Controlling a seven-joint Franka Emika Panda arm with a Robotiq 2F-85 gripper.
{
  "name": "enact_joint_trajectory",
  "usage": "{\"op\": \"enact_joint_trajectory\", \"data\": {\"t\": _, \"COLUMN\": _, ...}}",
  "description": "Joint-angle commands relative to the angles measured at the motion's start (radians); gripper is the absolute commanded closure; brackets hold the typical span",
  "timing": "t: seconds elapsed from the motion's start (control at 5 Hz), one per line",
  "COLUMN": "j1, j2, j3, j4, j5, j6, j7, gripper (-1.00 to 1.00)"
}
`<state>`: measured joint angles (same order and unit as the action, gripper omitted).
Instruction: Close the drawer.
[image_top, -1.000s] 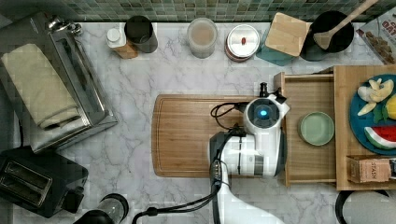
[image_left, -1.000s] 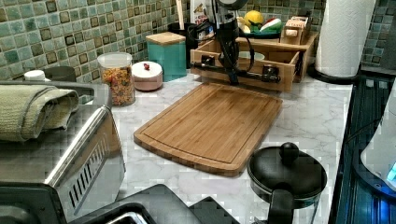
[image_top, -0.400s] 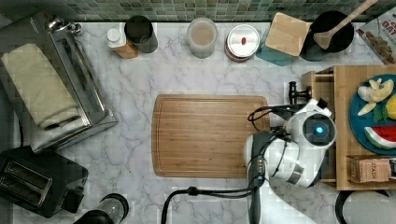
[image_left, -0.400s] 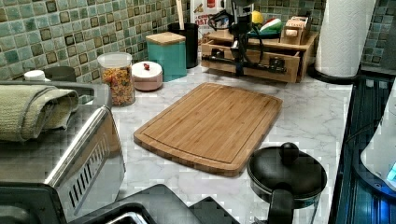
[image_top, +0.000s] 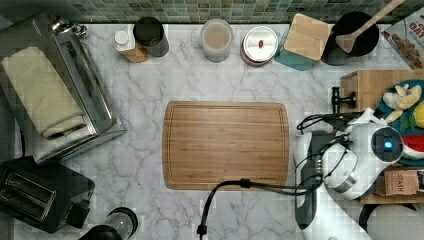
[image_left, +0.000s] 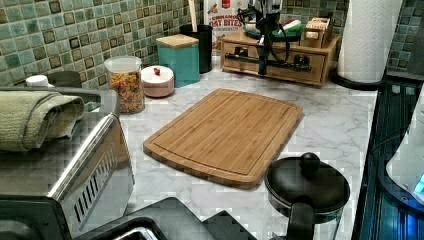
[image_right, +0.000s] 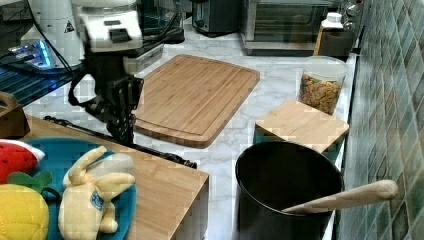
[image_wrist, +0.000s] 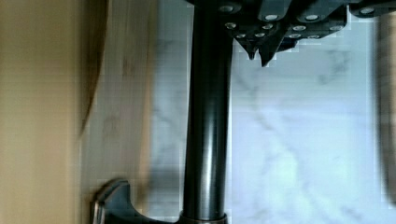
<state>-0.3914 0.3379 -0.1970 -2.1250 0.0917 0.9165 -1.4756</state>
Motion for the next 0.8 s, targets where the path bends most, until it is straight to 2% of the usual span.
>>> {"op": "enact_joint_trajectory", "data": {"t": 0.2, "j1": -0.037, "j2": 0.027, "j3": -0.151, "j4": 0.175, "j5": -0.091, "j6": 0.095, "j7": 0.019, "gripper": 1.0}}
{"op": "enact_joint_trajectory", "data": {"t": 0.8, "j1": -0.003, "j2": 0.032, "j3": -0.186, "j4": 0.175, "j5": -0.067, "j6": 0.095, "j7": 0.004, "gripper": 1.0}}
